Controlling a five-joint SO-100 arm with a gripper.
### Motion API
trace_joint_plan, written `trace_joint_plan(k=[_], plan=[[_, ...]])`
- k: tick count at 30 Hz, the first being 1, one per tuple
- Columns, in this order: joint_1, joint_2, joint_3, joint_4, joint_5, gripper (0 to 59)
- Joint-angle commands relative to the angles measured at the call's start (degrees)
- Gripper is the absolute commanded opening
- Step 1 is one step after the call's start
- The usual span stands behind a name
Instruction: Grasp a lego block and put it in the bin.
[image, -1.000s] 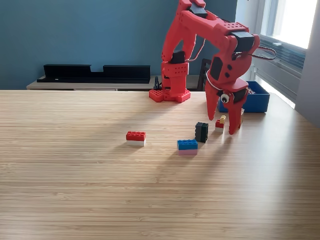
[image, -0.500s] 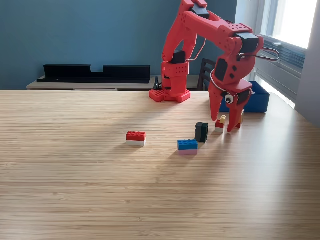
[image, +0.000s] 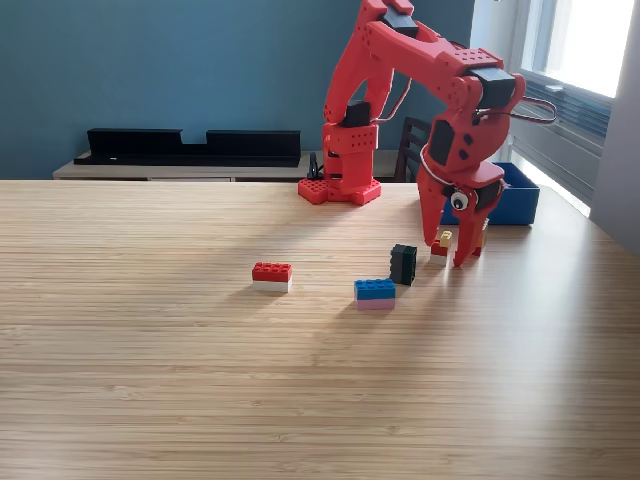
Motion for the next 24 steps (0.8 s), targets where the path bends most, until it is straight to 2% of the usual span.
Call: trace_joint_plan(k=[1,7,18,24], plan=[[0.70,0.79,0.09,-0.70,-0.09,0.1],[0.79,0.79,-2.55,0.26,1.67,0.0],[-1.32,1.58,-24.52,16.26,7.38,0.0],[-8.00,1.85,-27.25,18.72,8.17,0.0]])
